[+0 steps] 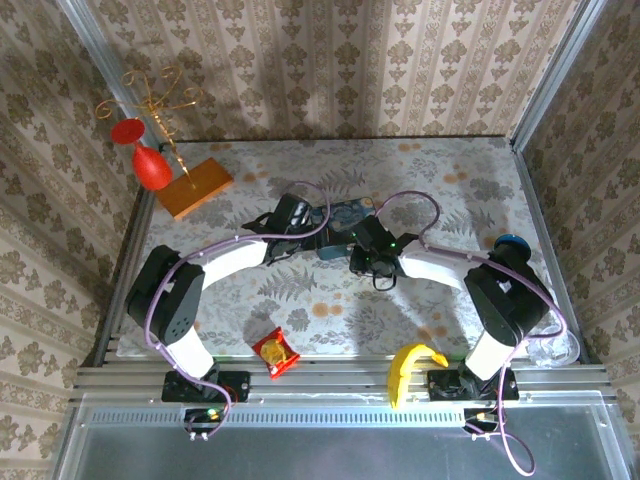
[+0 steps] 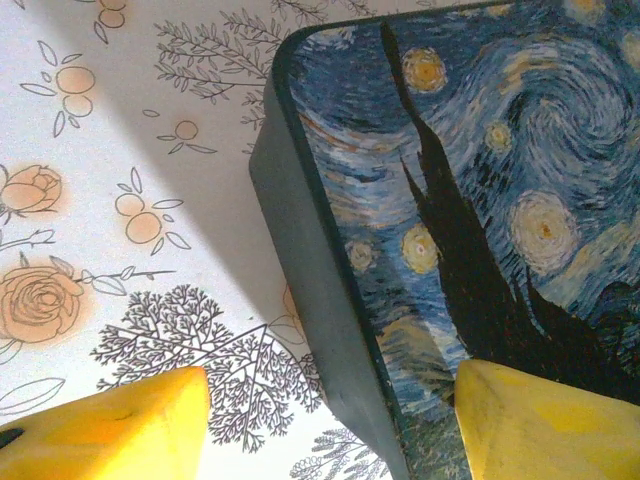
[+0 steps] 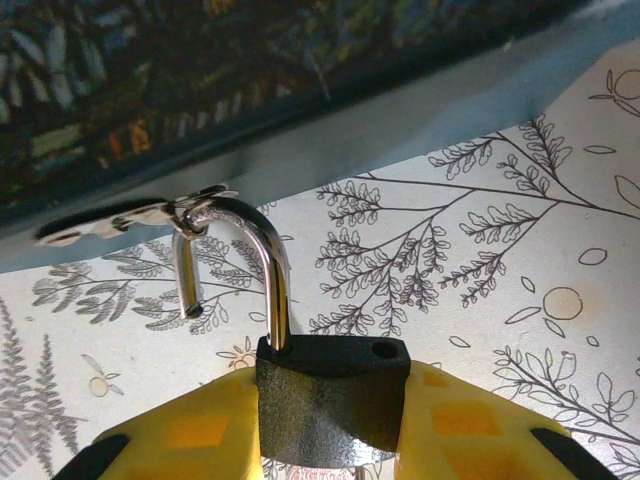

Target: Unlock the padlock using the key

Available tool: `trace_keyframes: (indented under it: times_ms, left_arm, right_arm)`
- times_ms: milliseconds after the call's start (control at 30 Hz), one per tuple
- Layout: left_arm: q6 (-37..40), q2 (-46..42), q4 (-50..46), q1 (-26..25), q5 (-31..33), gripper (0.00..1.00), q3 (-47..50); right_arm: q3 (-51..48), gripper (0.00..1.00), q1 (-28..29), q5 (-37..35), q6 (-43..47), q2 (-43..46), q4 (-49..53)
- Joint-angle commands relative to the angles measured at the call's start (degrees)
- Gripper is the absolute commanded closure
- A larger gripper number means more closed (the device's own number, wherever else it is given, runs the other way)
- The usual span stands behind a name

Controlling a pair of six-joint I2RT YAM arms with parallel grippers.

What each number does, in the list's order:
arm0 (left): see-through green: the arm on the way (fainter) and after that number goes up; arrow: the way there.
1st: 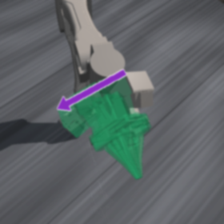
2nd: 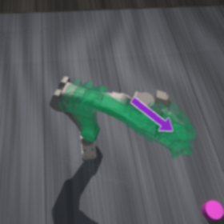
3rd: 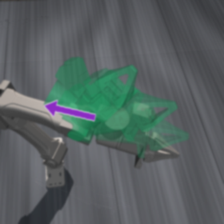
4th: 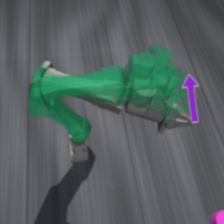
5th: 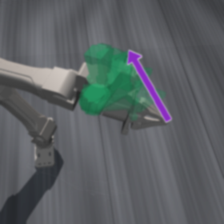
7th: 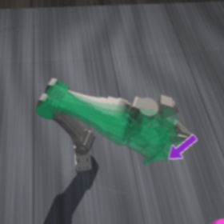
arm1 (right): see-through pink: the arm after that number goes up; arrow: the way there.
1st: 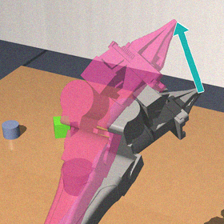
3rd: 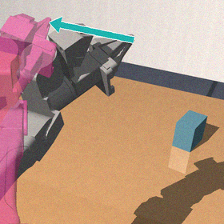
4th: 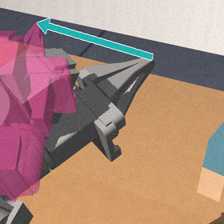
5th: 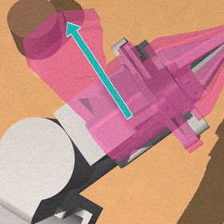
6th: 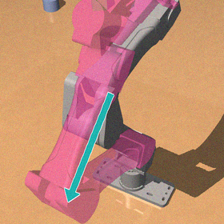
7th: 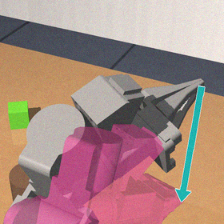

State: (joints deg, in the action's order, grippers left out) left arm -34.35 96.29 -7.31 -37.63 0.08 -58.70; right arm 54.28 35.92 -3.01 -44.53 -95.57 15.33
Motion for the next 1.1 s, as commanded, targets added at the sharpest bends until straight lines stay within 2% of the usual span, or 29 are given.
trace_keyframes:
  times_ms: [0, 100, 433, 1067]
  left_arm:
    - [-0.44, 2.19, -2.74, 1.74, 1.24, 0.35, 2.59]
    - [-0.59, 1.82, -2.21, 2.21, 0.94, 0.39, 3.19]
    - [-0.96, 2.24, -1.27, 2.64, -0.23, 0.39, 4.59]
    - [-1.44, 0.97, -0.25, 3.26, -0.69, 0.40, 5.44]
  right_arm:
    - [-1.50, 1.00, -1.49, 3.13, 1.47, 2.82, -1.31]
    - [-1.99, 1.00, -2.17, 3.85, 1.99, 3.29, -1.70]
    - [-5.18, 1.00, -4.23, 4.30, 0.73, 4.64, -3.44]
    - [-6.96, 1.00, -6.17, 11.24, -4.77, 2.16, -14.53]
